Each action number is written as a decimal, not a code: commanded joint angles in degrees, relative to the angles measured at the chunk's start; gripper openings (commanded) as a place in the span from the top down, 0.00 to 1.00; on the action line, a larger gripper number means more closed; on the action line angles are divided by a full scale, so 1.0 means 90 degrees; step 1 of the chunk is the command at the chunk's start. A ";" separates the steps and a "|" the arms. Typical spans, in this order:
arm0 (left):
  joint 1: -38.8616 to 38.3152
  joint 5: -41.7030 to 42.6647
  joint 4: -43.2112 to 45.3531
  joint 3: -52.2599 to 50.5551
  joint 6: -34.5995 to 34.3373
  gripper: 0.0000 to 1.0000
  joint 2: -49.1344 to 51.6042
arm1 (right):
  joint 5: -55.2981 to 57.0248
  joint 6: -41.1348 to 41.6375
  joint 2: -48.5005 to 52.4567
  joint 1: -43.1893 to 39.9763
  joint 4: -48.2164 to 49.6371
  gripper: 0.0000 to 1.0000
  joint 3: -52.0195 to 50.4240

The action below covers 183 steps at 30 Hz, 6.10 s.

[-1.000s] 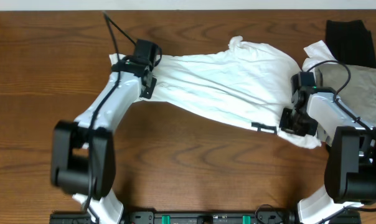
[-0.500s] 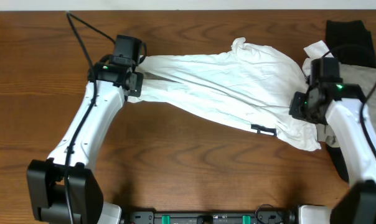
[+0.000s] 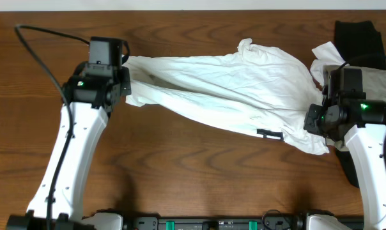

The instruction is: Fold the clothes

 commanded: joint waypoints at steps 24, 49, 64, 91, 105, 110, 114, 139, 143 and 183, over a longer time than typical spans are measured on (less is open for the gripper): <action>0.1341 0.0155 -0.0032 -0.0027 -0.0622 0.94 -0.0432 | -0.0801 -0.0767 0.0058 0.0044 -0.0163 0.60 -0.0357; 0.1341 0.0330 -0.0083 -0.0027 -0.0619 0.94 -0.0432 | -0.1161 -0.0646 0.2093 0.1379 0.1161 0.60 -0.0522; 0.1341 0.0330 -0.0095 -0.0027 -0.0619 0.94 -0.0432 | -0.1151 -0.0644 0.2487 0.1450 0.1163 0.62 -0.0525; 0.1341 0.0328 -0.0158 -0.0027 -0.0617 0.94 -0.0432 | -0.0957 -0.0403 0.2514 0.1450 0.1457 0.64 -0.0534; 0.1341 0.0328 -0.0153 -0.0027 -0.0617 0.94 -0.0432 | -0.0959 -0.0403 0.2562 0.1450 0.1503 0.64 -0.0544; 0.1341 0.0328 -0.0153 -0.0027 -0.0617 0.94 -0.0432 | -0.0959 -0.0403 0.2562 0.1450 0.1530 0.64 -0.0578; 0.1341 0.0328 -0.0155 -0.0027 -0.0617 0.94 -0.0432 | -0.0959 -0.0403 0.2562 0.1450 0.1608 0.64 -0.0675; 0.1341 0.0328 -0.0158 -0.0027 -0.0617 0.94 -0.0432 | -0.1275 -0.0211 0.2562 0.1450 0.2431 0.99 -0.1035; 0.1341 0.0328 -0.0148 -0.0022 -0.0612 0.94 -0.0461 | -0.1270 -0.0092 0.2392 0.1447 0.2278 0.99 -0.0899; 0.1341 0.0328 -0.0940 0.3094 -0.0425 0.94 -0.3529 | 0.1676 -0.0347 -0.1452 0.1222 -0.1498 0.99 0.6751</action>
